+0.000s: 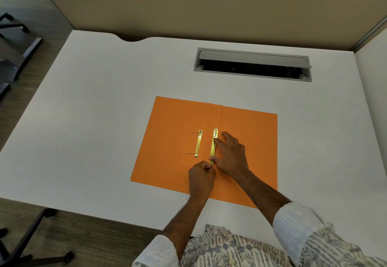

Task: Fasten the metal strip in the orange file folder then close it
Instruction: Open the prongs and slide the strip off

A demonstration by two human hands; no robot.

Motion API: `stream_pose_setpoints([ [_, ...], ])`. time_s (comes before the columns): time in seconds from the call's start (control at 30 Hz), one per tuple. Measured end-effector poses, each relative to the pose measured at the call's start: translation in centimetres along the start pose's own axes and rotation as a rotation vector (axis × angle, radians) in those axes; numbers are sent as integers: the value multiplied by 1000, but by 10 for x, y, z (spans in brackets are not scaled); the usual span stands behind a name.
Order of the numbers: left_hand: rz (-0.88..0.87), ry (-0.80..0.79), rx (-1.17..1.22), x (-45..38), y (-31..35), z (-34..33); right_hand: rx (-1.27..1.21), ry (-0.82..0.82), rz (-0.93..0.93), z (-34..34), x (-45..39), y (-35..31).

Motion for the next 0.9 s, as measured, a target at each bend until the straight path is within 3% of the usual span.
stream_pose_setpoints([
  [0.9,29,-5,-158,-19,8,9,72,-70,-4,-1,1,-4],
])
Point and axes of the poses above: each hand's wrist, its own x-axis away from the middle knuckle, its own z-axis out of the back of the hand, y = z × x, the point moved 2 cm from there along -x, towards the middle knuckle, and after that the axes turned 15 degrees about x, right-handed, at the moved point
